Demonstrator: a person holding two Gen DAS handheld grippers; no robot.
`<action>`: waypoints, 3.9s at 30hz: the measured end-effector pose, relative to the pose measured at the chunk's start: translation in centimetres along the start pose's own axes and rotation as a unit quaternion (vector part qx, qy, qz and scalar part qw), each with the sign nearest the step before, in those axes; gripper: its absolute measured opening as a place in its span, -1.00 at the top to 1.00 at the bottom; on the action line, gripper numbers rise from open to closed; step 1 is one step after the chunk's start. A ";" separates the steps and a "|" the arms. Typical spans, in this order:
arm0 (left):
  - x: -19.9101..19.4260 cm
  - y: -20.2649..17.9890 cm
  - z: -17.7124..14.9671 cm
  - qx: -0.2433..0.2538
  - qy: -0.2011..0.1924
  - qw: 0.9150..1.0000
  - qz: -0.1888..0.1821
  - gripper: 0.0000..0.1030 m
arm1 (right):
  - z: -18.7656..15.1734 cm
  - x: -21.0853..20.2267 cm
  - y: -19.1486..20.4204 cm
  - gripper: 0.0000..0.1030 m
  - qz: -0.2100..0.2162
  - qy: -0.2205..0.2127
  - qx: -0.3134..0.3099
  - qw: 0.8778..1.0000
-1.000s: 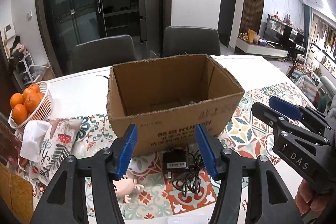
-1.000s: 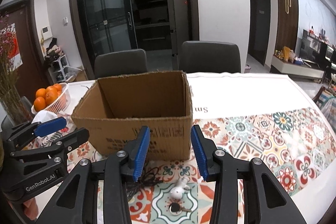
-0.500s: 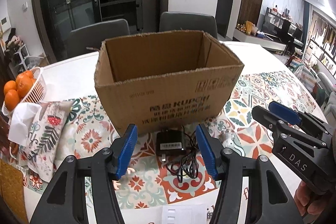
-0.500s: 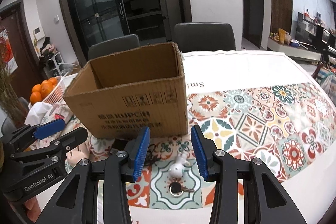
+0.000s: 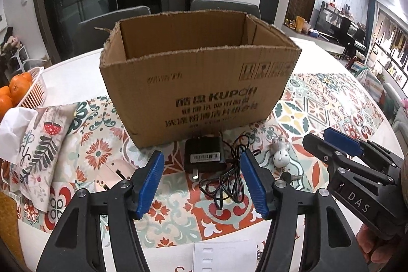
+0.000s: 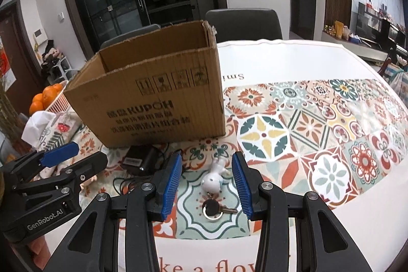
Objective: Organize rigid objects
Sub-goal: 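Move both grippers back toward the black charger and white figurine keychain, then close the left gripper on the black charger while the right gripper grasps the white figurine keychain, then lift and carry the charger and figurine keychain over the cardboard box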
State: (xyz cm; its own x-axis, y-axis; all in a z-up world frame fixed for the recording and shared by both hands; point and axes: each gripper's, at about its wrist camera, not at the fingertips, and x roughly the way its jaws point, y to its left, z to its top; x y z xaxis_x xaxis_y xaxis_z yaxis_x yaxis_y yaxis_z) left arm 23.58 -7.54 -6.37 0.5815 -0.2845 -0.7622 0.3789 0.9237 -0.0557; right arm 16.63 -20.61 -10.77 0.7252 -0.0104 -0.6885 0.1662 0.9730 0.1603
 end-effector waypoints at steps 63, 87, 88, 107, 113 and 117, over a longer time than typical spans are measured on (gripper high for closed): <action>11.0 2.0 0.0 -0.041 0.067 0.996 -0.032 -0.06 | -2.8 9.0 -0.8 0.43 -0.020 0.058 0.030 0.998; 3.8 1.1 -2.6 -0.037 0.014 0.999 -0.014 -0.05 | -2.3 3.3 -0.3 0.43 -0.009 0.003 0.010 1.000; 3.5 1.1 -2.1 -0.037 0.010 0.999 -0.014 -0.05 | -2.3 3.0 -0.2 0.43 -0.008 0.000 0.010 1.000; -2.3 1.1 -0.1 -0.041 -0.060 0.997 -0.014 -0.05 | 0.0 -2.6 1.3 0.43 0.009 -0.068 -0.011 0.998; -4.1 1.2 0.6 -0.040 -0.081 0.996 -0.011 -0.05 | 0.9 -4.3 2.0 0.43 0.016 -0.090 -0.019 0.996; -4.9 1.5 1.1 -0.042 -0.093 0.995 -0.008 -0.05 | 1.4 -5.2 2.7 0.43 0.021 -0.103 -0.027 0.994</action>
State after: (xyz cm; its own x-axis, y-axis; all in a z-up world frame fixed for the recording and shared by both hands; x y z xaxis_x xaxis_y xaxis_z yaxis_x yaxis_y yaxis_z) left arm 22.10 -5.07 -1.97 0.7019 -0.3347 -0.6288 0.3326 0.9346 -0.1263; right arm 14.24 -18.23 -5.71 0.8531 -0.0112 -0.5217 0.1011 0.9844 0.1441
